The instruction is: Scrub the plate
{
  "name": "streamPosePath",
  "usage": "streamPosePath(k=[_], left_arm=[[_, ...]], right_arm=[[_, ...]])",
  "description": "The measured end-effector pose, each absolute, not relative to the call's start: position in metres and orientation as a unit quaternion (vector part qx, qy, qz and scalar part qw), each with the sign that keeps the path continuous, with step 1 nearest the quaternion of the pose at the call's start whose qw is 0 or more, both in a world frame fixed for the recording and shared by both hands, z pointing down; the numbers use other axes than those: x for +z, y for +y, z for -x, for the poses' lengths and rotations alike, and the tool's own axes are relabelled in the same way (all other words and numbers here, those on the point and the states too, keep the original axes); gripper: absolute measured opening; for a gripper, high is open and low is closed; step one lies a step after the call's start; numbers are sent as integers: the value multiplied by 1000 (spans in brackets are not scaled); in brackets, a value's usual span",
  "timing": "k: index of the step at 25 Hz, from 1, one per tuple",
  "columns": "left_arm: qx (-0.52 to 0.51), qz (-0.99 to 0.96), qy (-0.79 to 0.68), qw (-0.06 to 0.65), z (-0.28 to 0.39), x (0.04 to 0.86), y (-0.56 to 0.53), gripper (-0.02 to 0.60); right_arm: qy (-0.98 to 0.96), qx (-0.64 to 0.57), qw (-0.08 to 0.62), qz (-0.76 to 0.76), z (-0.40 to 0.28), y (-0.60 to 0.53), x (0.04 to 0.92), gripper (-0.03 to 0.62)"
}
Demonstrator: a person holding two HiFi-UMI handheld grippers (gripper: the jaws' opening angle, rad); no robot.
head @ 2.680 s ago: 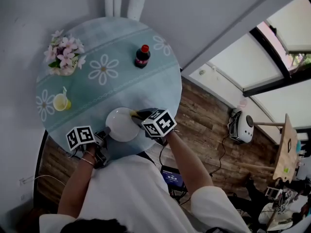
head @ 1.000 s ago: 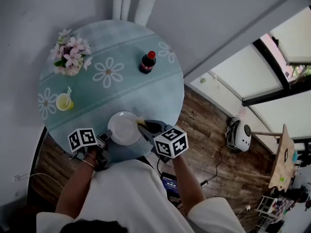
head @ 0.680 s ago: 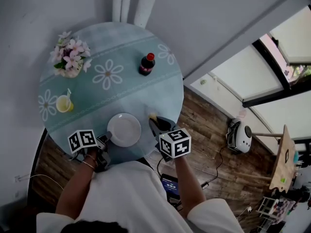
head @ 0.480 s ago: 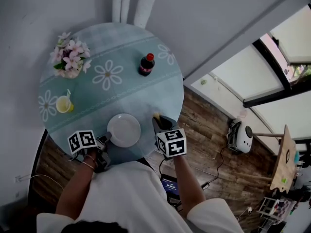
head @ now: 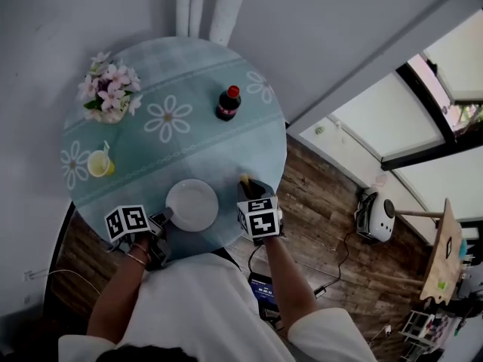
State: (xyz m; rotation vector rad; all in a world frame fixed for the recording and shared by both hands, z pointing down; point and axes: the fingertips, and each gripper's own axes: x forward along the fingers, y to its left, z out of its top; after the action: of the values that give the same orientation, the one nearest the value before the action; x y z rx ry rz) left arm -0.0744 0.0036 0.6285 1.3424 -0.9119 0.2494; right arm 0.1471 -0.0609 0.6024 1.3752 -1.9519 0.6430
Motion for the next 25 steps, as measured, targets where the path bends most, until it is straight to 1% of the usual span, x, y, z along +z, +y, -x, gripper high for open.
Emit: streamPosePath(k=[10, 11, 13, 14, 19, 25], left_arm=[[112, -596, -405, 684, 75, 629, 2, 40], [111, -596, -405, 684, 75, 629, 2, 40], [111, -596, -404, 685, 75, 629, 3, 40], [111, -596, -404, 685, 75, 630, 3, 40], [111, -596, -405, 685, 75, 630, 3, 40], [110, -597, -402, 685, 75, 629, 3, 40]], right_arm=[[-743, 254, 352, -509, -137, -60, 622, 72], [-746, 255, 354, -504, -134, -59, 623, 93], [-749, 256, 360, -493, -127, -54, 624, 165], [-750, 255, 365, -490, -124, -53, 625, 181], [-755, 242, 374, -481, -116, -49, 625, 210], [-772, 251, 334, -479, -113, -53, 603, 224]])
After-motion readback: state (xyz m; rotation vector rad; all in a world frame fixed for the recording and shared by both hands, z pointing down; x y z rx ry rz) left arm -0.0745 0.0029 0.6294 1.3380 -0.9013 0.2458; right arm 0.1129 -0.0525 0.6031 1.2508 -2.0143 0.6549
